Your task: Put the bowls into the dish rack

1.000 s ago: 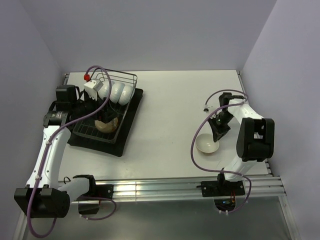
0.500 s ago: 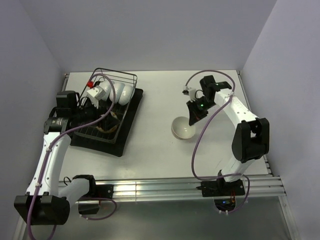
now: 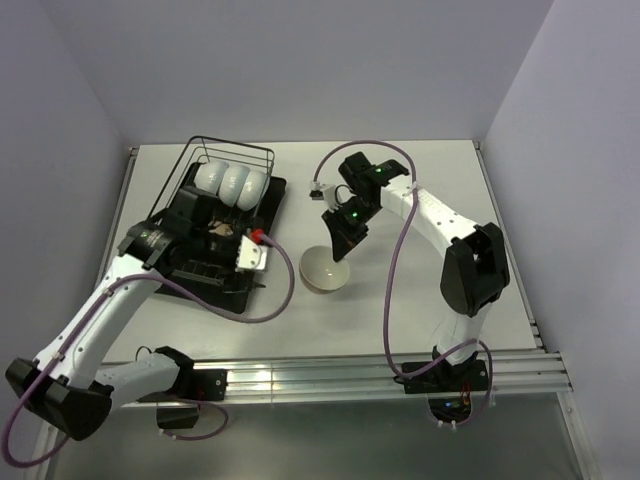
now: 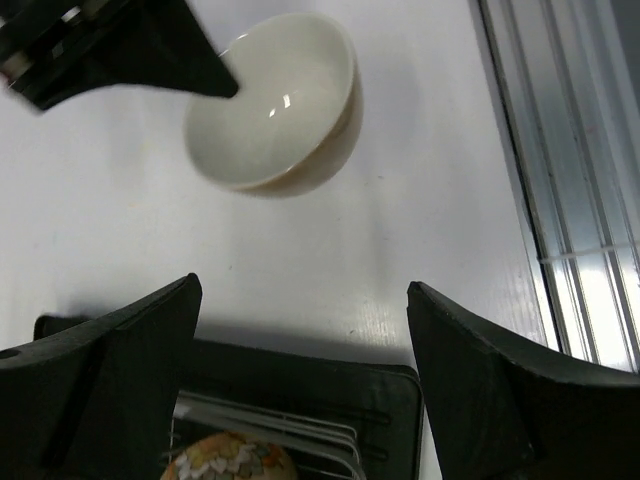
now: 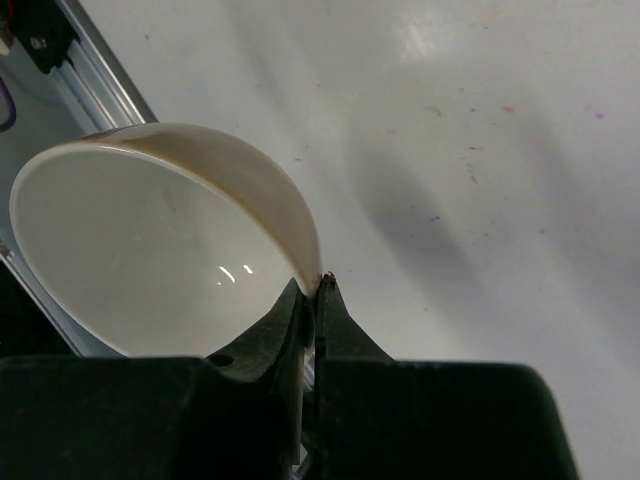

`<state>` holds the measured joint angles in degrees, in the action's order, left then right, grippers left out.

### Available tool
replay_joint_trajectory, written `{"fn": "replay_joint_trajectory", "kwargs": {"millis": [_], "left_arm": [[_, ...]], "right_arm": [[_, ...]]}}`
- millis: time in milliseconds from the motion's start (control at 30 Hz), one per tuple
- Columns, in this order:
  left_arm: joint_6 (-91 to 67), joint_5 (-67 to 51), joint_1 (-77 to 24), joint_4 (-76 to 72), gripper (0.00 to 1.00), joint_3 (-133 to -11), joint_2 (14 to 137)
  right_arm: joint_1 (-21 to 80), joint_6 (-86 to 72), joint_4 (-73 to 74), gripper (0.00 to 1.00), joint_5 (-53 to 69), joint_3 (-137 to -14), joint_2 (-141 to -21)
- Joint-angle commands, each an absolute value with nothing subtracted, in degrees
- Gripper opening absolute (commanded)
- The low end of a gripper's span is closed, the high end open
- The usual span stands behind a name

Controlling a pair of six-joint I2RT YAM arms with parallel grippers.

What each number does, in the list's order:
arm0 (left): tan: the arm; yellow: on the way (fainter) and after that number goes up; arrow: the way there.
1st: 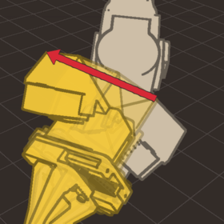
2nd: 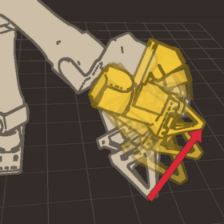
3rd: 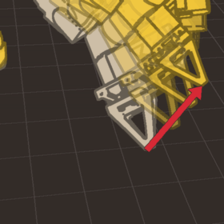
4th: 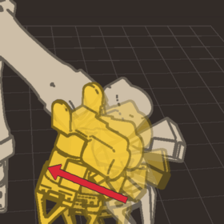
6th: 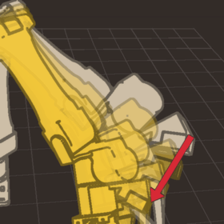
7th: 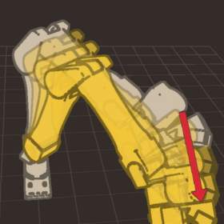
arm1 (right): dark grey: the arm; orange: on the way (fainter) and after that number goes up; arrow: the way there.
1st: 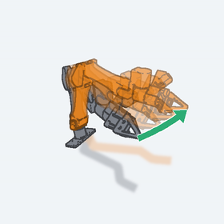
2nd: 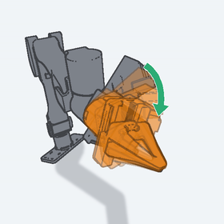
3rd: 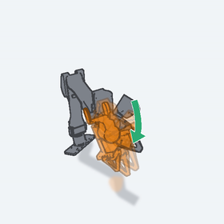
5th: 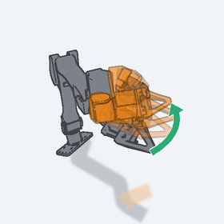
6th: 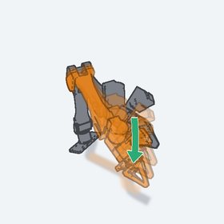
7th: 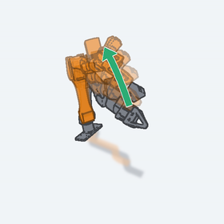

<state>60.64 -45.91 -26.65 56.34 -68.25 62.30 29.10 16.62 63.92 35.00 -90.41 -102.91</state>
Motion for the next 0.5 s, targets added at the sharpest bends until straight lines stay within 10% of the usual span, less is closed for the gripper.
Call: {"fn": "replay_joint_trajectory", "kwargs": {"millis": [0, 467], "left_arm": [[68.38, -40.70, -32.77, 57.66, 0.89, -70.05, 64.16], [72.51, -31.73, -50.36, 57.21, 0.74, -69.96, 72.50]], "right_arm": [[30.93, 13.71, 65.48, 0.00, 39.20, -94.57, -102.57], [36.03, 13.53, 67.50, 0.00, 41.04, -96.94, -103.80]]}}
